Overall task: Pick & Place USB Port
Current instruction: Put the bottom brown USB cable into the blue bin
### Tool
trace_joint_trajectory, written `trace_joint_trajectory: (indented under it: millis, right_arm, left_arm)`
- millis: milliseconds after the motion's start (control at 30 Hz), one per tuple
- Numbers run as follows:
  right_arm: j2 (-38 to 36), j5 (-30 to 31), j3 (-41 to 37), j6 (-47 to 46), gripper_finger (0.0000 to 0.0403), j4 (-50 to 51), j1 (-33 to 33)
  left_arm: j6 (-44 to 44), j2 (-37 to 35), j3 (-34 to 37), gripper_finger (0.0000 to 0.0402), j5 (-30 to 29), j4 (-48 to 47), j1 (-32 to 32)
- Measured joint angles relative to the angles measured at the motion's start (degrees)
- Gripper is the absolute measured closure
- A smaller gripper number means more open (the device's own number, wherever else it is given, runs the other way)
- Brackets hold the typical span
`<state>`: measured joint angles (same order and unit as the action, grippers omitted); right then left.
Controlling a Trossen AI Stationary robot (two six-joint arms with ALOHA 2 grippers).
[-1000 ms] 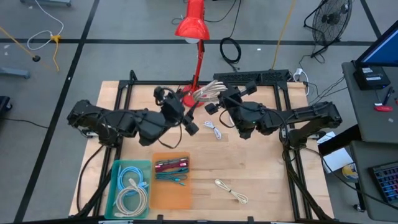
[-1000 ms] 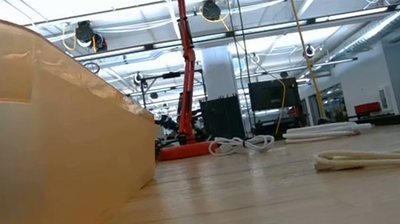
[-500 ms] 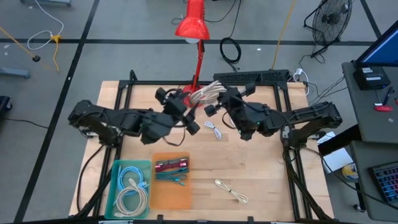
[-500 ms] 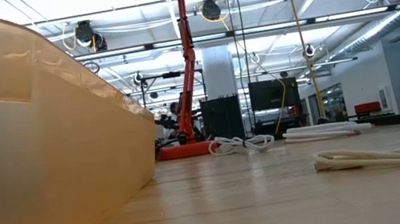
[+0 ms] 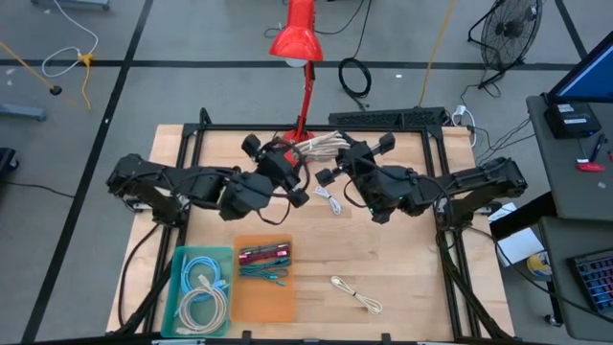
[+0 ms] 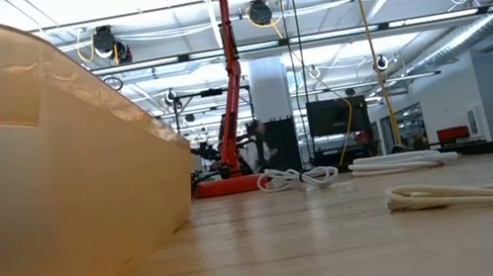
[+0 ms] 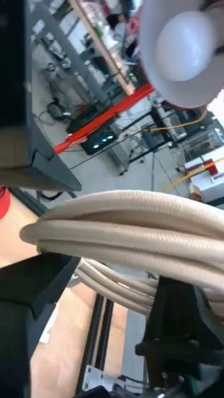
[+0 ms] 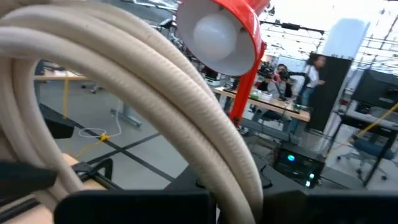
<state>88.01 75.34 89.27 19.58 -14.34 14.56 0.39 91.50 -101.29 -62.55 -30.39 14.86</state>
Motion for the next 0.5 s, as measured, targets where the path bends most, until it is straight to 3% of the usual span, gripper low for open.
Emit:
trace_joint_trajectory:
  millis: [333,500]
  right_arm:
    - [-0.33,-3.13,0.00,0.41,0.0395,-0.04,3.59]
    - [-0.33,-3.33,-0.02,0.29,0.0394,-0.97,5.95]
  left_arm:
    - [2.53,-0.42,-0.05,0.0364,1.57,2.33,2.48]
    - [2.19,-1.71,-0.05,0.0369,2.14,1.93,2.93]
